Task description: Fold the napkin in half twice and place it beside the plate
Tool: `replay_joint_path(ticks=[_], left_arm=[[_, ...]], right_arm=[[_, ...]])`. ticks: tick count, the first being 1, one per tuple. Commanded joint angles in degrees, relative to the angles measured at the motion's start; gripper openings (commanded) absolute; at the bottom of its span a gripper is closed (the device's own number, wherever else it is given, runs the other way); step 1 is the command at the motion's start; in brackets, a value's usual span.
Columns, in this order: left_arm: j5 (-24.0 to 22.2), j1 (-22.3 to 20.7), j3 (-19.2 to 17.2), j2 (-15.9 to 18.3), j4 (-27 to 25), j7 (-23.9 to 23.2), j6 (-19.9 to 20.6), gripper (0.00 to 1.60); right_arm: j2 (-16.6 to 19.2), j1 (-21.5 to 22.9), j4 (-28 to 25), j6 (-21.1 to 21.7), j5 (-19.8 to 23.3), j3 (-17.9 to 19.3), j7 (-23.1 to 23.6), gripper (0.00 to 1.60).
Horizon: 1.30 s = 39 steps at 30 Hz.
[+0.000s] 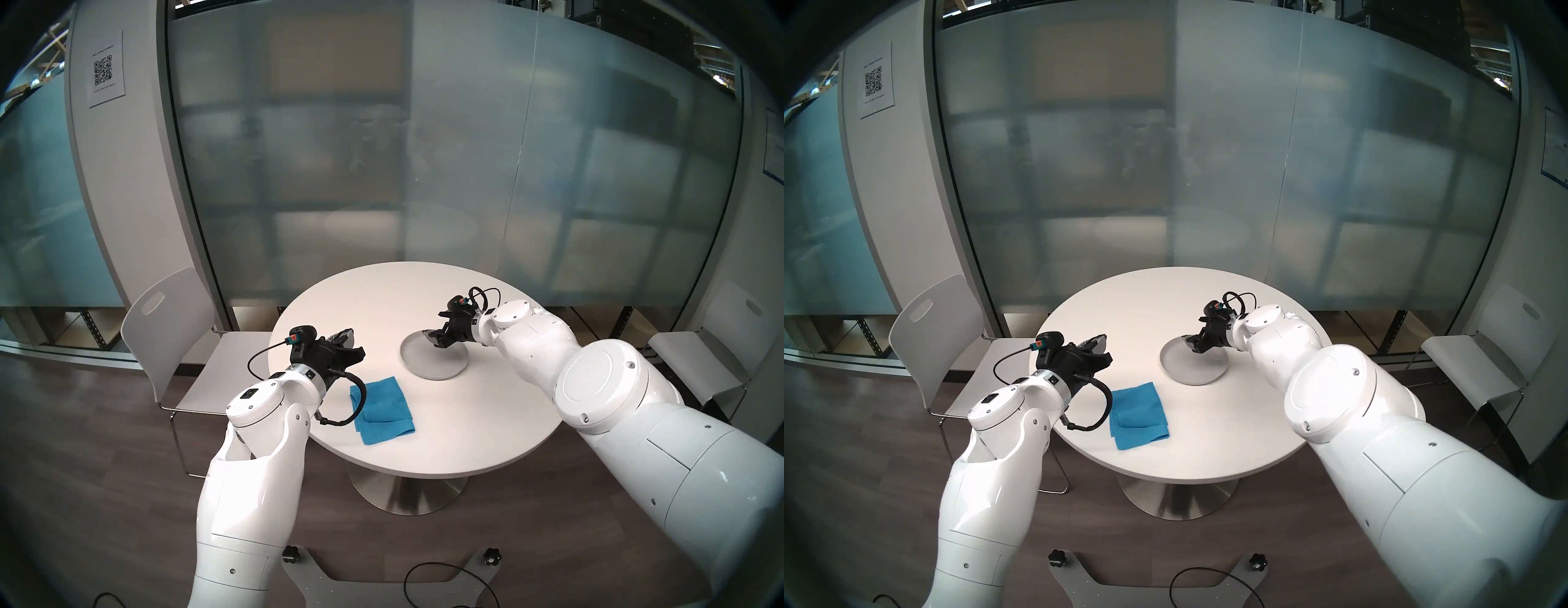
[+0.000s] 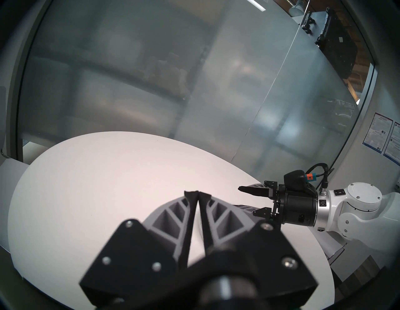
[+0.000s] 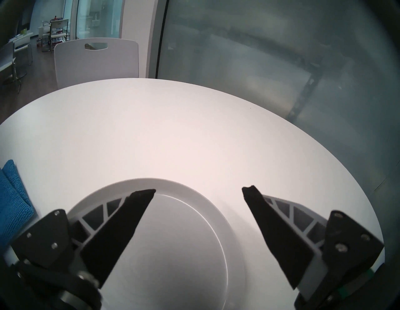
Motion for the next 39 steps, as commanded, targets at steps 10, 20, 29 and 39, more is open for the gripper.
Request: replay_joint_path(ticks=[10, 20, 29, 39], left_arm=[[0.0, -0.8, 1.9, -0.5, 0.5, -0.2, -0.1, 0.65], [0.0, -1.0, 2.7, -0.7, 0.8, -0.3, -0.3, 0.66], [-0.1, -1.6, 3.2, -1.0, 0.7, -0.1, -0.5, 0.65], [0.0, -1.3, 2.7, -0.7, 1.4, 0.0, -0.3, 0.66]], right_arm=[[-2.1, 1.6, -0.2, -5.3, 2.0, 2.6, 3.8, 1.6], [-2.1, 2.0, -0.5, -8.9, 2.3, 3.9, 6.7, 1.6], [-2.0, 1.8, -0.7, -11.7, 2.8, 5.2, 8.6, 1.6], [-1.7, 2.1, -2.0, -14.6, 4.8, 8.5, 8.0, 1.6]])
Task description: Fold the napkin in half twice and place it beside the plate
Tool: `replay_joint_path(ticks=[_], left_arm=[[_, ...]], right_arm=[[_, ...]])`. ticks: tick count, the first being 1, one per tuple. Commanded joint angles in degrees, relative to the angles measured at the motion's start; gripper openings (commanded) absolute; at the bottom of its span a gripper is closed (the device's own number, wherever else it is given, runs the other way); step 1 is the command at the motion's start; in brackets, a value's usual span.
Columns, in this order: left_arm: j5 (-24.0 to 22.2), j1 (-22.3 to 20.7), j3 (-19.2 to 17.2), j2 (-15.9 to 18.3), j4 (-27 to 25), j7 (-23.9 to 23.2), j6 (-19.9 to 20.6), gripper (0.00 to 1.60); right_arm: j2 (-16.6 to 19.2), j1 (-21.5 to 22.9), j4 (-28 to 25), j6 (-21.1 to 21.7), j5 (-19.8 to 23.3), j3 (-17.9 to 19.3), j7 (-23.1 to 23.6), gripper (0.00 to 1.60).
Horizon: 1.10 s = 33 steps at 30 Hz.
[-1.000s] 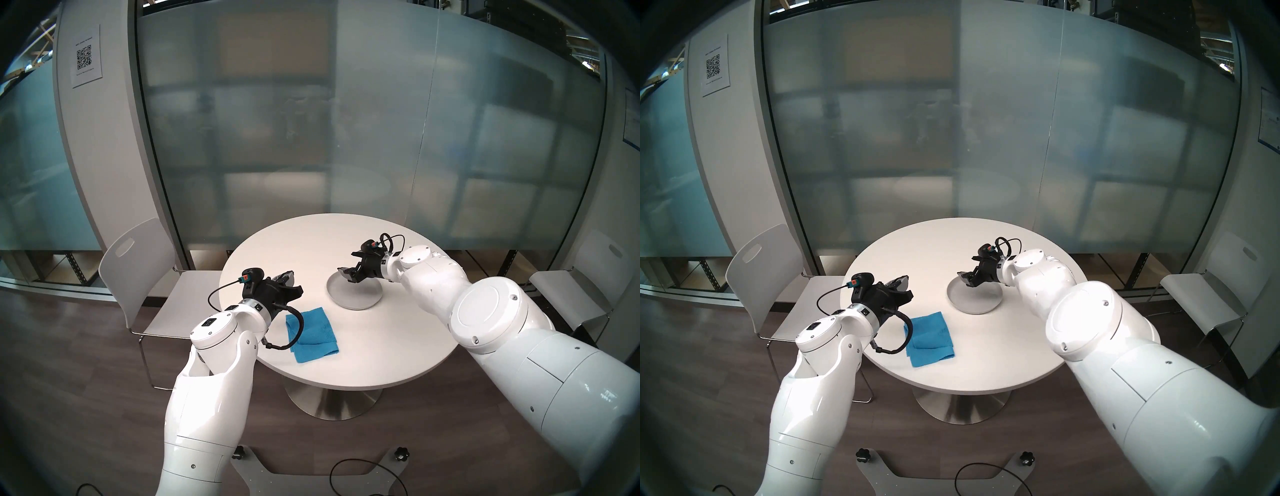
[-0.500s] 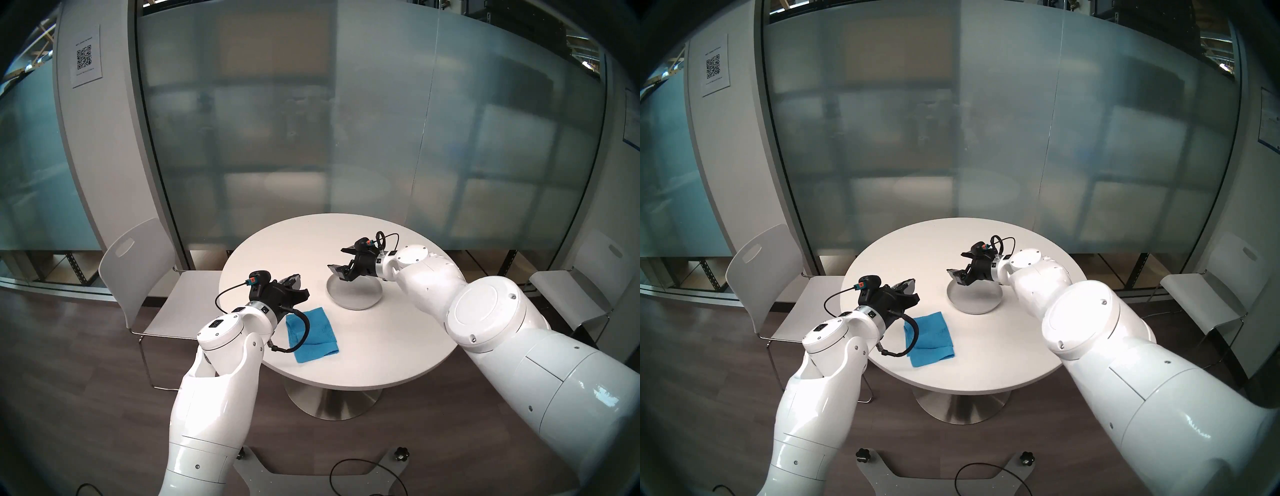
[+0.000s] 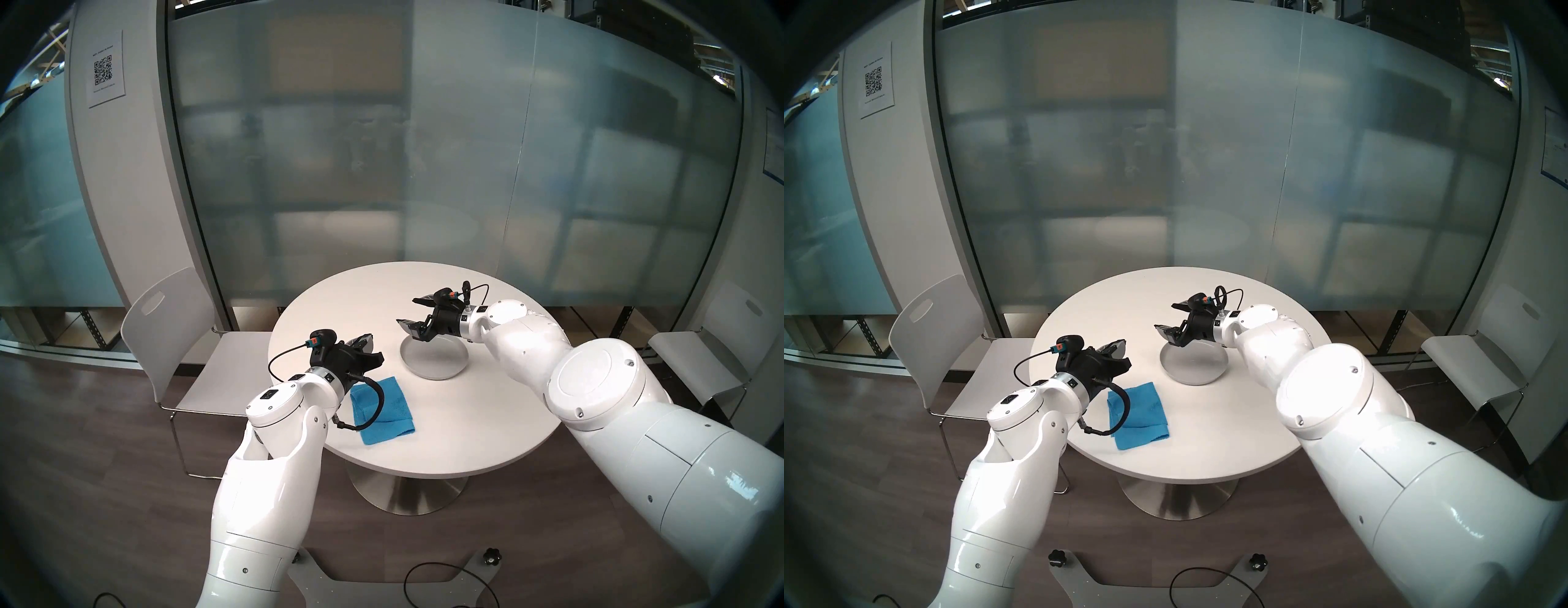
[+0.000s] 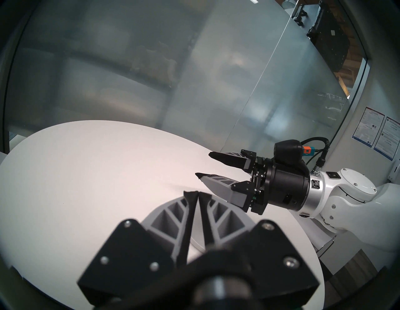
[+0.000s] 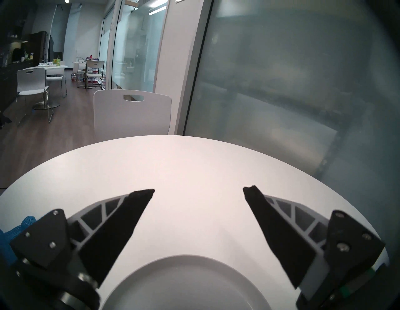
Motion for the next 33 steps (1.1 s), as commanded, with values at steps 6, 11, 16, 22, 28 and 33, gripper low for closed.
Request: replay_joint_path(ticks=[6, 11, 16, 22, 28, 33], left_arm=[[0.0, -0.4, -0.4, -0.1, 0.1, 0.1, -0.2, 0.66], [0.0, -0.4, -0.4, -0.2, 0.6, 0.0, -0.1, 0.67], [0.0, -0.5, -0.4, -0.2, 1.1, 0.0, -0.1, 0.67], [0.0, -0.5, -0.4, -0.3, 1.6, 0.0, -0.1, 0.67], [0.0, -0.6, -0.4, -0.3, 2.0, 0.0, -0.1, 0.67], [0.0, -0.7, -0.5, -0.3, 2.3, 0.0, -0.2, 0.68]], right_arm=[[1.1, 1.3, -2.2, -3.3, 2.4, 2.8, -1.3, 1.6], [1.9, 0.7, -2.7, -4.3, 2.7, 3.9, -1.9, 1.6], [2.5, -0.1, -3.0, -5.2, 3.1, 5.1, -2.4, 1.6], [3.3, -0.9, -3.4, -6.2, 3.5, 6.4, -3.0, 1.6], [4.5, -1.7, -4.1, -7.1, 3.7, 7.5, -3.7, 1.6], [5.6, -2.2, -4.9, -8.0, 3.9, 8.5, -4.4, 1.6]])
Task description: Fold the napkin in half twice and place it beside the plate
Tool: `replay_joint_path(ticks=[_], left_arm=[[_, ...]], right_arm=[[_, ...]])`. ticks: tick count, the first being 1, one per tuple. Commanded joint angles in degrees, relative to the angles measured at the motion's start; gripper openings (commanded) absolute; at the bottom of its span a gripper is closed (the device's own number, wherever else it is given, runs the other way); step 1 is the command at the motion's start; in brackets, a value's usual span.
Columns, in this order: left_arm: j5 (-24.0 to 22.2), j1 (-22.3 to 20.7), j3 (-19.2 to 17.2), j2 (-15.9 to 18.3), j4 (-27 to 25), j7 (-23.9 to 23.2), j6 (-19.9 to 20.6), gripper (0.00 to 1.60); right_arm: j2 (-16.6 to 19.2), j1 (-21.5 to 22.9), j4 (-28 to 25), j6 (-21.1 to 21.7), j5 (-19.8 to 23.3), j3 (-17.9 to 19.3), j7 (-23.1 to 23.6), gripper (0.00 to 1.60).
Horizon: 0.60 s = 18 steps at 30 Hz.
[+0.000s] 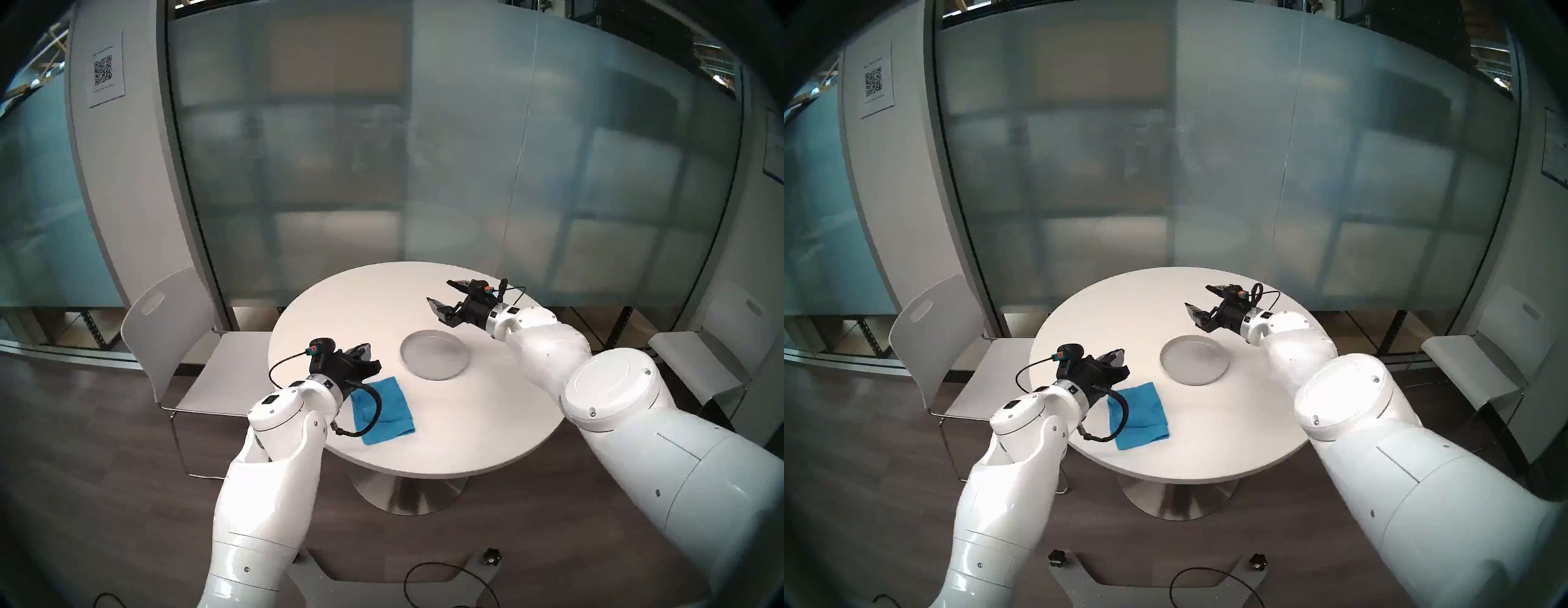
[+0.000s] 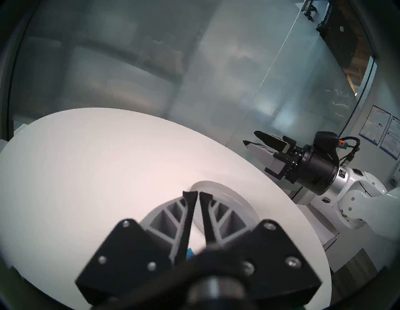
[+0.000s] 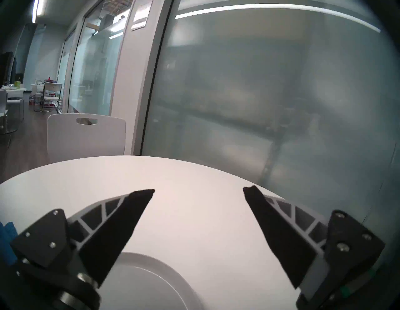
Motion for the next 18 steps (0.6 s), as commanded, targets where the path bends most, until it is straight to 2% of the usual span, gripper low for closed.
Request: replay_joint_path(ticks=[1, 18], left_arm=[[0.0, -0.7, 0.1, -0.2, -0.5, 0.0, -0.2, 0.68], [0.0, -0.9, 0.3, -0.3, 0.6, -0.1, -0.2, 0.68]], right_arm=[[1.6, -0.1, -1.7, -1.8, 1.1, 1.2, -0.9, 1.6], [1.0, -3.2, -1.2, -4.0, 1.6, 4.1, -1.1, 1.6]])
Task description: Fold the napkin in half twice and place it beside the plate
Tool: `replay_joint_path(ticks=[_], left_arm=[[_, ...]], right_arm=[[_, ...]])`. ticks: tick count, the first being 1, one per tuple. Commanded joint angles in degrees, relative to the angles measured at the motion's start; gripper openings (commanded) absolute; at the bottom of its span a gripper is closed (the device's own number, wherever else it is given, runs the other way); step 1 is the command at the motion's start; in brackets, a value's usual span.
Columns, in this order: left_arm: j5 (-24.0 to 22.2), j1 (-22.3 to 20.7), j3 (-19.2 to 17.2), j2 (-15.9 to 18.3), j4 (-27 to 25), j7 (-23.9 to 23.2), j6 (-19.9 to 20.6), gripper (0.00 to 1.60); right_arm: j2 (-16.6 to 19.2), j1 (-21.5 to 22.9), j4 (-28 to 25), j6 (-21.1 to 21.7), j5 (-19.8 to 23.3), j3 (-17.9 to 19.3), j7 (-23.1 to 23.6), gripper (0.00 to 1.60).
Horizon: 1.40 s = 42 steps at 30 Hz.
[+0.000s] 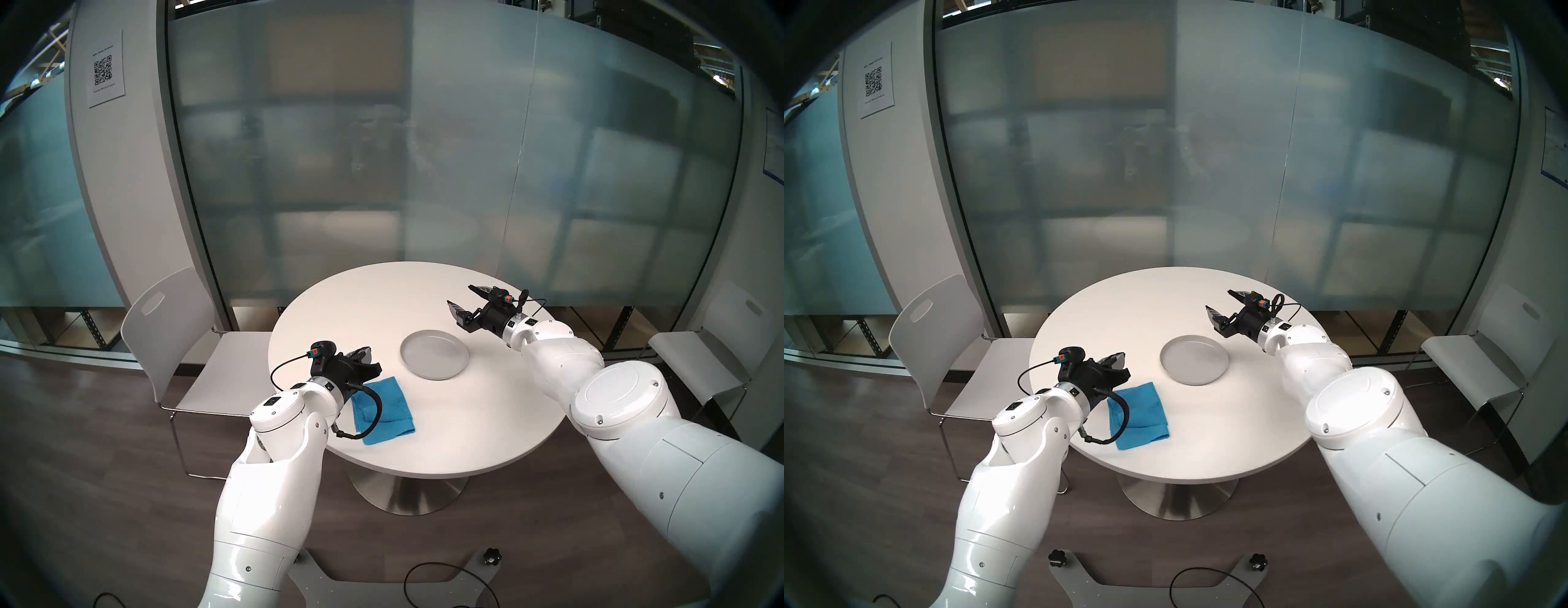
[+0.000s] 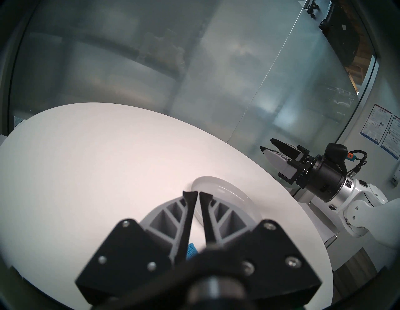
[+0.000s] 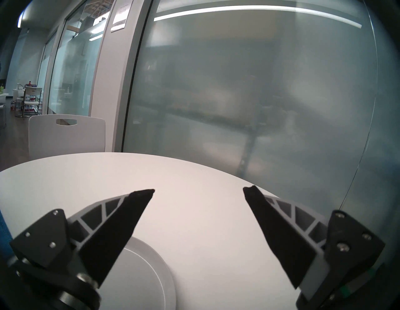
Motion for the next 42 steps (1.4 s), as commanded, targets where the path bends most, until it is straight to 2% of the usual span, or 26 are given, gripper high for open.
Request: replay_joint_path(ticks=[1, 34, 42], left_arm=[[0.0, -0.8, 0.3, -0.2, -0.5, -0.1, -0.2, 0.68], [-0.1, -1.4, 0.8, -0.3, 1.4, -0.1, -0.2, 0.72], [-0.1, -1.6, 0.8, -0.3, 1.7, -0.1, -0.2, 0.73]], right_arm=[[-1.1, -0.4, -0.1, -1.6, 0.8, 0.8, 0.2, 1.6], [-4.2, -4.8, -0.1, -6.7, 1.4, 5.3, 0.0, 1.6], [-2.6, -4.6, -1.9, -8.5, 1.5, 6.4, -0.8, 1.6]])
